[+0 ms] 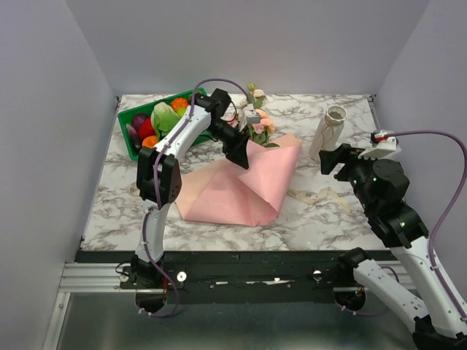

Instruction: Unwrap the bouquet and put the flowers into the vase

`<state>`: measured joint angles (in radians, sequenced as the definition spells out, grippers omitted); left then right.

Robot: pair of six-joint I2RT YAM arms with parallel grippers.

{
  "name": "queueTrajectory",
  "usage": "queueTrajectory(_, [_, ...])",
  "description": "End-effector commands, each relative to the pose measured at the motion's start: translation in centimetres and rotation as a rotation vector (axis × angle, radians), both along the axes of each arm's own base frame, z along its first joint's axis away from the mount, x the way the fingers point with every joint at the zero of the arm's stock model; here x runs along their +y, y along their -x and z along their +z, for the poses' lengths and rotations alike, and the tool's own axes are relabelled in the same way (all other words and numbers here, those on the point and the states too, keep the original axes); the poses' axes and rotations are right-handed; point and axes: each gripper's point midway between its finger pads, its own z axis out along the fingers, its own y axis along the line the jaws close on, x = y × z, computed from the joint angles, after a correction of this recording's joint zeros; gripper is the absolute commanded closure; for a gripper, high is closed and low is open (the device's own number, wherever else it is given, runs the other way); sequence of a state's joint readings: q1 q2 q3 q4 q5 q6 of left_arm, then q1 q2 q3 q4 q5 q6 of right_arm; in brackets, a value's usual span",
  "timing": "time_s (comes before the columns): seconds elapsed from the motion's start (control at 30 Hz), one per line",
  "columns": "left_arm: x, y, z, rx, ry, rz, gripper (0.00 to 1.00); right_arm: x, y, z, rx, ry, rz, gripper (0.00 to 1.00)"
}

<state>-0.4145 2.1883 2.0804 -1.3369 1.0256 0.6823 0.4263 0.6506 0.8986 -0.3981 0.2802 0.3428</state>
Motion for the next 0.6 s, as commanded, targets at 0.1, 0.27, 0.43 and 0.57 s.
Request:
queueTrajectory(0.1, [-5.1,2.9,4.3,0.077,0.08,-0.055,0.36,-1.7,0.7,2.0,-0.046,0.004,-0.072,0.15])
queueTrajectory(0.27, [-8.9,4.1,6.1,0.079,0.132,-0.099,0.27,-2.9,1.5,3.0,-0.066,0.011,-0.11,0.14])
queueTrajectory(0.43, [-13.4,6.6,7.9,0.099,0.215,-0.16,0.21,-4.2,2.3,4.2,-0.089,0.022,-0.159,0.13])
queueTrajectory(0.57, [-15.9,8.6,9.5,0.173,0.257,-0.185,0.05,-5.1,2.8,4.9,-0.106,0.029,-0.194,0.1])
